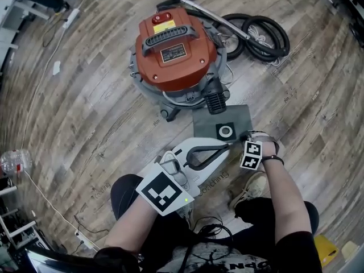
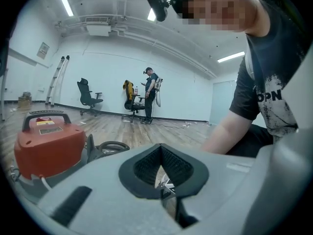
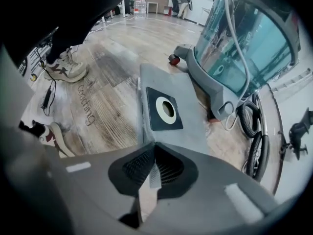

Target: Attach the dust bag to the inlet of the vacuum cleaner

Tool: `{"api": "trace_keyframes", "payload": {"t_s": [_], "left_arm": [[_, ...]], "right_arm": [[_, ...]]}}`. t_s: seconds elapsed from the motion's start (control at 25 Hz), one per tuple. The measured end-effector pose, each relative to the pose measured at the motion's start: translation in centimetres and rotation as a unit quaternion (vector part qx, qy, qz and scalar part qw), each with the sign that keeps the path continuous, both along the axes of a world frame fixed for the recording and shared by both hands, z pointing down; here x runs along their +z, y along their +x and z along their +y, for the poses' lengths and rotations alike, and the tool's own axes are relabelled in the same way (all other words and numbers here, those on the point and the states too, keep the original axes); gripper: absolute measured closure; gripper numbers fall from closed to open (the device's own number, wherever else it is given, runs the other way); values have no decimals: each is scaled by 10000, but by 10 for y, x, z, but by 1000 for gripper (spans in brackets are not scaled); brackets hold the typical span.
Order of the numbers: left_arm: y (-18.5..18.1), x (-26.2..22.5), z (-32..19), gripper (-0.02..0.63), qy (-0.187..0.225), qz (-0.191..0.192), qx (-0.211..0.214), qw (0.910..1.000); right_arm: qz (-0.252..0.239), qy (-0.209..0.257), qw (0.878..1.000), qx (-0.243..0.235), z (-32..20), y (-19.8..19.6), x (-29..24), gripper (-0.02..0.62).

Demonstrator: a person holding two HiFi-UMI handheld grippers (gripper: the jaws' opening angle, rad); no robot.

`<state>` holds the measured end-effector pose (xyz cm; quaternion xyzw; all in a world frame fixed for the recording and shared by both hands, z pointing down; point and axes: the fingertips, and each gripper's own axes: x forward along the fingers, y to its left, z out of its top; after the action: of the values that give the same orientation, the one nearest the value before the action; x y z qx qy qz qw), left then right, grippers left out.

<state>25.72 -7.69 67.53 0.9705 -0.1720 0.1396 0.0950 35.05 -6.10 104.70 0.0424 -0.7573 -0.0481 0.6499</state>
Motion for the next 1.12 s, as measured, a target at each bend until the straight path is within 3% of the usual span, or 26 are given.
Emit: {"api": "trace_keyframes", "payload": {"t_s": [0.12, 0.32, 0.44, 0.52, 0.64, 0.8, 0.96, 1.12], "left_arm": [[3, 3, -4, 607, 10, -51, 22, 10000], [1, 15, -9, 606, -77, -171, -32, 9998], [-4, 36, -7, 604, -243, -586, 42, 9980], [-3, 57, 1, 519, -307, -1002, 218, 9943], [1, 92, 13, 485, -87, -1825, 534, 9817], [5, 128, 13, 440, 499, -2801, 841, 9550], [5, 134, 2, 411, 937, -3217, 882, 9380], [2, 139, 5, 415, 990, -3504, 1099, 9248]], "right_arm": [[-139, -10, 9998, -129, -4, -3, -34, 584], [-632, -52, 9978, 199, -8, -1, -88, 584], [-859, -34, 9956, 376, -19, 5, -119, 584], [-998, -68, 9939, 458, -23, 8, -139, 586], [-1181, -124, 9920, 437, -24, 7, -170, 586], [-1347, -7, 9908, 159, -22, -4, -212, 586], [-1412, 62, 9899, -59, -11, -12, -244, 586], [-1504, 86, 9886, -93, -6, -19, -264, 586]]}}
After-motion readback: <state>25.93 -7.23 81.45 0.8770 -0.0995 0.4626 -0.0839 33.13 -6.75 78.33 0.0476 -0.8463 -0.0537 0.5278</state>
